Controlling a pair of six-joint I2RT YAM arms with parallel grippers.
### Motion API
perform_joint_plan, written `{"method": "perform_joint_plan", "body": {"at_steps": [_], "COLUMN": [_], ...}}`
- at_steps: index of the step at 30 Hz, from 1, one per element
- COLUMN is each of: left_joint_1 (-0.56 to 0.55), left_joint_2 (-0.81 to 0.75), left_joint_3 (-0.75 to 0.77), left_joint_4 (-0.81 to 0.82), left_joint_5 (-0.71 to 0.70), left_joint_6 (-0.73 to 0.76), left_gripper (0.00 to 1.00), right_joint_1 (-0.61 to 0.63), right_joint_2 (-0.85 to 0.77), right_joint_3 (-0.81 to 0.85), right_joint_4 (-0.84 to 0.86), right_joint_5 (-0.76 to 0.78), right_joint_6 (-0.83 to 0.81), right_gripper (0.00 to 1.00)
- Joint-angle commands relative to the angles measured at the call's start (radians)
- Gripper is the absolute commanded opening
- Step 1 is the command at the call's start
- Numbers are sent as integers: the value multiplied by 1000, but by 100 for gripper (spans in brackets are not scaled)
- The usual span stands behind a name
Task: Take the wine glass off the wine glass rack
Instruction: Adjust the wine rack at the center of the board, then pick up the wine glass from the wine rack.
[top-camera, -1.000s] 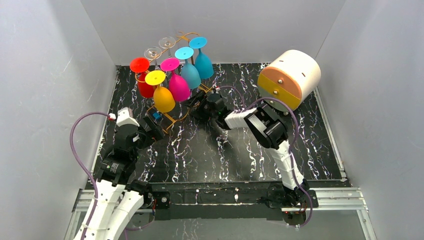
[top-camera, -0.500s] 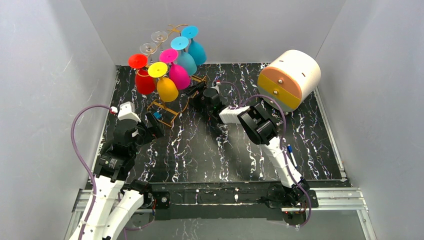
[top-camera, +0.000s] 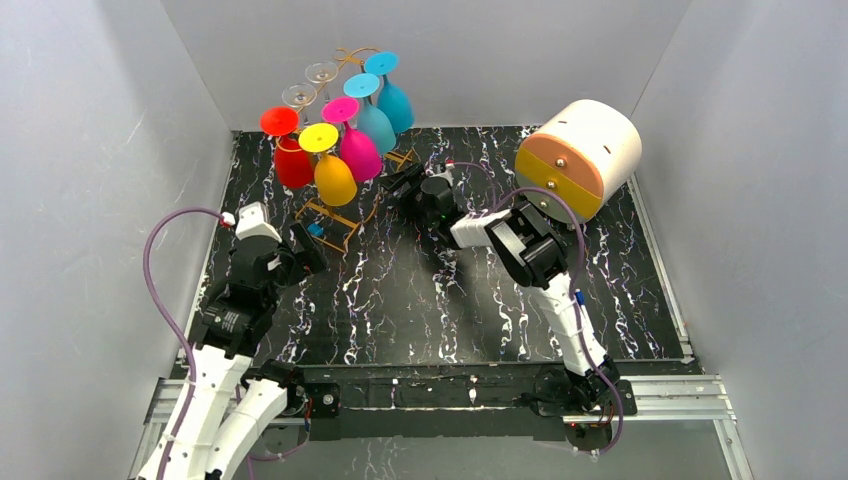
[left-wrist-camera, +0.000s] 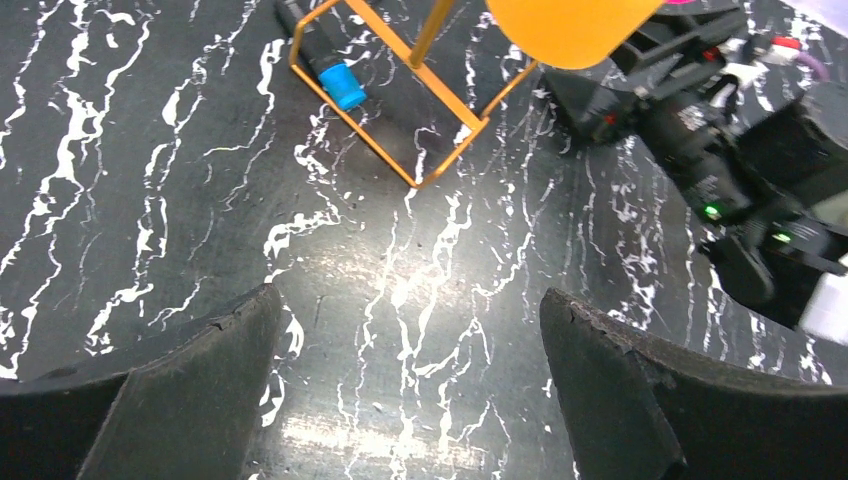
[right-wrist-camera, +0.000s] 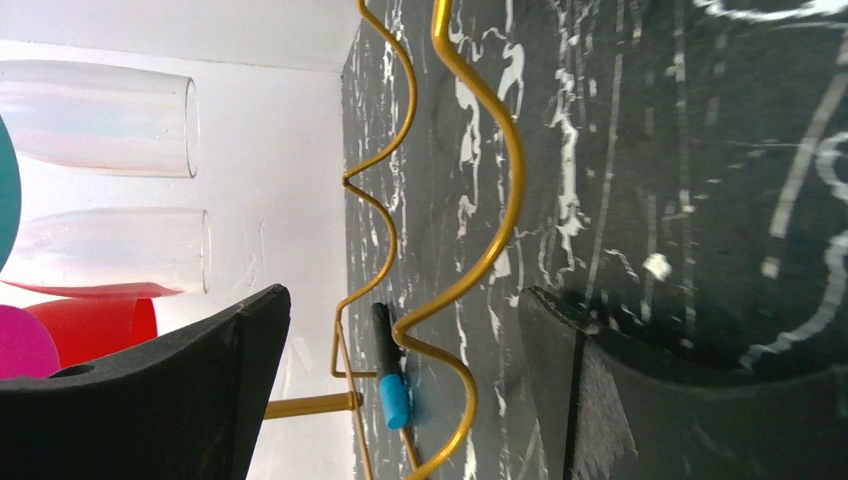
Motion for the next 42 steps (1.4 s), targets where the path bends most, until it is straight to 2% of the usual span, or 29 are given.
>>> {"method": "perform_joint_plan", "body": {"at_steps": [1,5,7,10,13,16,18,20,24,26,30,33,36,40,42], "left_joint_1": [2,2,2,2,2,2,3,3,2,2,2,1,2,2,2], "left_joint_2": [51,100,116,131,136,149,156,161,166,170,174,183,188,200,197], "left_joint_3": [1,-14,-23,-42,-79,-99,-110,-120,-146,-143,-144,-121,-96,-90,-89], "left_joint_4": [0,5,8,19,47,59,69,80,106,104,129,110,102,118,118], "left_joint_5": [-91,-77,-78,-78,-64,-52,-45,-34,-27,-41,-21,-25,10,41,51], "left_joint_6": [4,-33,-55,-87,-102,-111,-124,-145,-126,-122,-104,-64,-50,-9,-9], "left_gripper": [98,98,98,98,98,98,99,98,98,98,98,98,98,98,98], "right_joint_1": [-14,-15,-21,-27,-26,-26,-4,1,4,17,37,51,62,69,69], "right_joint_2": [-81,-176,-202,-265,-345,-450,-548,-613,-635,-635,-624,-601,-546,-474,-450], "right_joint_3": [-98,-198,-220,-251,-277,-307,-414,-477,-285,-197,-113,-38,92,307,333], "right_joint_4": [-14,24,74,53,-31,-200,-124,-28,-248,-275,-294,-337,-364,-548,-547], "right_joint_5": [3,-14,-77,-148,-174,-152,-52,-54,-214,-291,-327,-333,-418,-423,-437], "right_joint_6": [-104,-152,-179,-175,-203,-220,-212,-228,-309,-345,-365,-363,-317,-331,-326], "right_gripper": [92,94,94,94,92,92,90,84,77,69,58,58,57,54,56]}}
